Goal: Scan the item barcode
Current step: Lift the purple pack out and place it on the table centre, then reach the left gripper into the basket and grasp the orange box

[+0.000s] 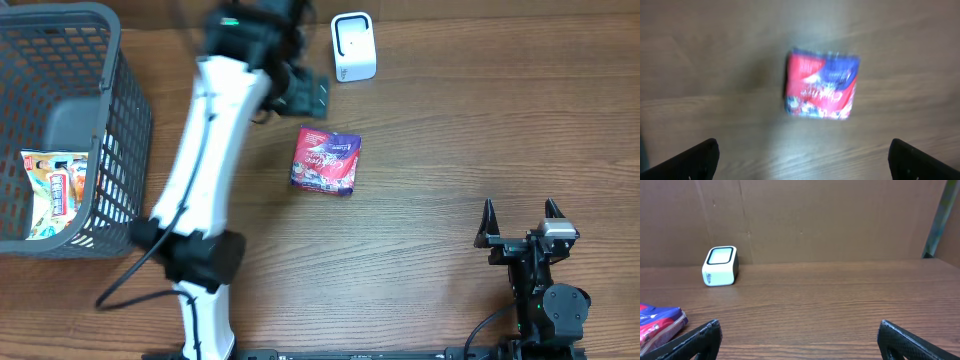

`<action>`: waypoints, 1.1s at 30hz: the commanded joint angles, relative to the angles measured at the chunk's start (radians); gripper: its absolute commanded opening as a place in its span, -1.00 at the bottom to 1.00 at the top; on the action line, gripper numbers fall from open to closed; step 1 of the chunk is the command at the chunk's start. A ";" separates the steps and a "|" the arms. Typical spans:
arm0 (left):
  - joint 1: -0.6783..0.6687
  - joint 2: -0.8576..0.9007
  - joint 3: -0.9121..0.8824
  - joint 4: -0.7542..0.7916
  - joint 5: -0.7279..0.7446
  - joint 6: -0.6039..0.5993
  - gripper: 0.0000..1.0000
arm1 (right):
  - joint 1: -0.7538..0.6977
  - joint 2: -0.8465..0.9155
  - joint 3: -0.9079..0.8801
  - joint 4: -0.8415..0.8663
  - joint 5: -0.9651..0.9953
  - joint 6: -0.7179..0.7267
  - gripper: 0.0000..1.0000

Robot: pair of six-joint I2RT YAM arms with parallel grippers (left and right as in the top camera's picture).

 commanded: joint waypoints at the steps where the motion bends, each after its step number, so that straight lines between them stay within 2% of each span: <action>1: 0.135 -0.146 0.162 -0.005 -0.001 0.032 1.00 | 0.005 -0.012 -0.010 0.007 0.006 -0.005 1.00; 4: 0.307 -0.229 0.188 -0.005 -0.049 0.032 0.99 | 0.005 -0.012 -0.010 0.007 0.006 -0.005 1.00; 5: 0.399 -0.258 0.188 -0.005 -0.056 0.032 1.00 | 0.005 -0.012 -0.010 0.007 0.006 -0.005 1.00; 6: 0.555 -0.289 0.188 -0.005 -0.058 0.031 1.00 | 0.005 -0.012 -0.010 0.007 0.006 -0.005 1.00; 9: 0.787 -0.299 0.184 -0.005 -0.044 0.028 0.99 | 0.005 -0.012 -0.010 0.007 0.006 -0.005 1.00; 10: 0.919 -0.297 0.150 -0.005 0.026 0.030 1.00 | 0.005 -0.012 -0.010 0.007 0.006 -0.005 1.00; 13: 1.054 -0.276 0.032 -0.005 0.121 0.070 1.00 | 0.005 -0.012 -0.010 0.007 0.006 -0.005 1.00; 17: 1.064 -0.237 -0.139 0.034 0.120 0.073 1.00 | 0.005 -0.012 -0.010 0.007 0.006 -0.005 1.00; 23: 1.034 -0.166 -0.338 0.219 0.118 0.073 1.00 | 0.005 -0.012 -0.010 0.007 0.006 -0.005 1.00; 28: 1.007 -0.087 -0.408 0.345 0.127 0.072 1.00 | 0.005 -0.012 -0.010 0.007 0.006 -0.005 1.00; 33: 0.957 0.014 -0.411 0.356 0.117 0.091 1.00 | 0.005 -0.012 -0.010 0.007 0.006 -0.005 1.00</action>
